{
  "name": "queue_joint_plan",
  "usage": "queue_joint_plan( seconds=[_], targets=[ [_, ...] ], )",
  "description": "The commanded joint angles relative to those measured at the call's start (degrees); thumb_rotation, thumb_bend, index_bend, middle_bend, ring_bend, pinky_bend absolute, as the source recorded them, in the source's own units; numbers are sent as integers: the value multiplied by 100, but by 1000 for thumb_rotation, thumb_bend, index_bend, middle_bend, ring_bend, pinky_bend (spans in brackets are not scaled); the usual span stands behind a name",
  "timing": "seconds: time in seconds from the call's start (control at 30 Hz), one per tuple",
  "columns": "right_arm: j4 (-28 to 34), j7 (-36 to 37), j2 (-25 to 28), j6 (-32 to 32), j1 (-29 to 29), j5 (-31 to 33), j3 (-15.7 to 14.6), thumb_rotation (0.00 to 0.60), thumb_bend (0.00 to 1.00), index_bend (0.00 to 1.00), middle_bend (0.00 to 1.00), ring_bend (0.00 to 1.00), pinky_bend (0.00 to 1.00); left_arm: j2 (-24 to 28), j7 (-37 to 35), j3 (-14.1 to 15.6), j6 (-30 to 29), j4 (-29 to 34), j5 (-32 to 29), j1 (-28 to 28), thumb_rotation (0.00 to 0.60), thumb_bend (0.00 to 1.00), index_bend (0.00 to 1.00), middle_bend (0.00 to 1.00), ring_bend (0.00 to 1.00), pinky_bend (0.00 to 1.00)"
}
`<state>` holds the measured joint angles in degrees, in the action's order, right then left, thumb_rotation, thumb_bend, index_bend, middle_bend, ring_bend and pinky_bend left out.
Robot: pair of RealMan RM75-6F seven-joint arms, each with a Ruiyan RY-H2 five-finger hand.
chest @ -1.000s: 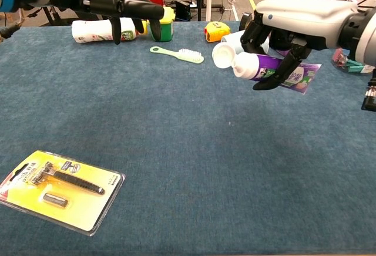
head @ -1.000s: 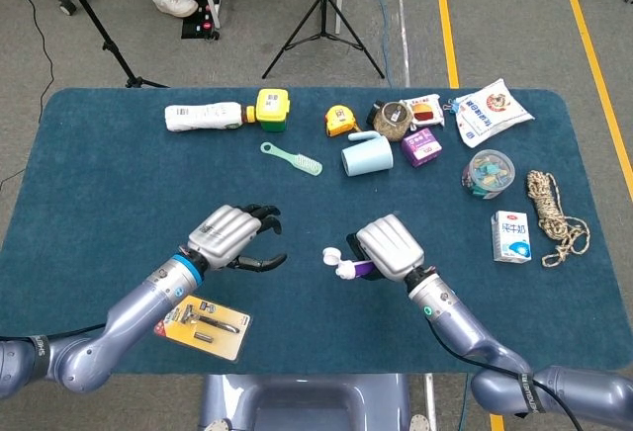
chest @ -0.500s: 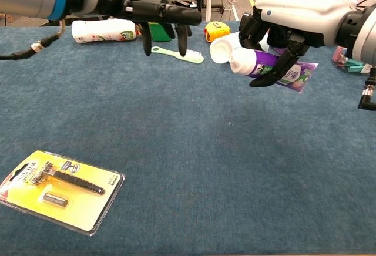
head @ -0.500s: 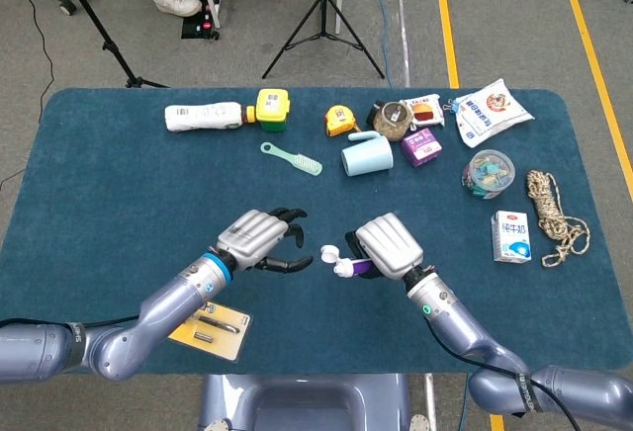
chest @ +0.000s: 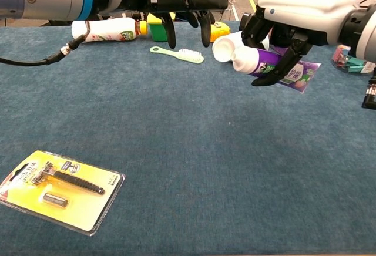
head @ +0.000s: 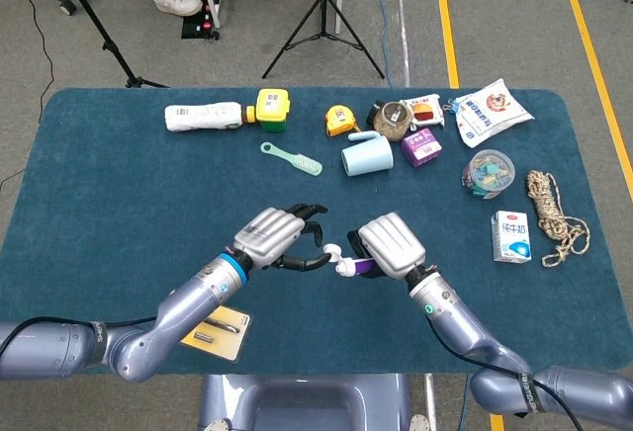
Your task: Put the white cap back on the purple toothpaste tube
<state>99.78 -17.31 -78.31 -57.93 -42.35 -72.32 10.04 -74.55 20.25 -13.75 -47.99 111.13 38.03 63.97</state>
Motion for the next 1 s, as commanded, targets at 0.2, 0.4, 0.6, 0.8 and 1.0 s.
queue_joint_plan(
  seconds=[0.2,0.4,0.6,0.8,1.0],
  targets=[
    [22,30,18,-8,-9,20,32,600,263,867,919,1000,983,-199,-205,-3,-73,-194,96,28,76,240,369,116,96,326],
    [27,29,9,9,-20,63,40,600,264,867,919,1000,983,-290,-343,-31,-77,-238,164,29,73,240,355,116,90,325],
    [28,23,-25,50,-54,184,82,600,264,867,919,1000,983,-357,-433,-26,-76,-237,228,39,75,240,354,116,87,325],
    [12,38,-14,147,-93,418,136,600,263,867,919,1000,983,-368,-448,16,-68,-235,199,58,74,240,354,116,83,324],
    [-32,48,-7,181,-98,576,144,600,263,866,919,1000,983,-324,-496,34,-43,-219,157,64,73,240,355,114,75,321]
  ],
)
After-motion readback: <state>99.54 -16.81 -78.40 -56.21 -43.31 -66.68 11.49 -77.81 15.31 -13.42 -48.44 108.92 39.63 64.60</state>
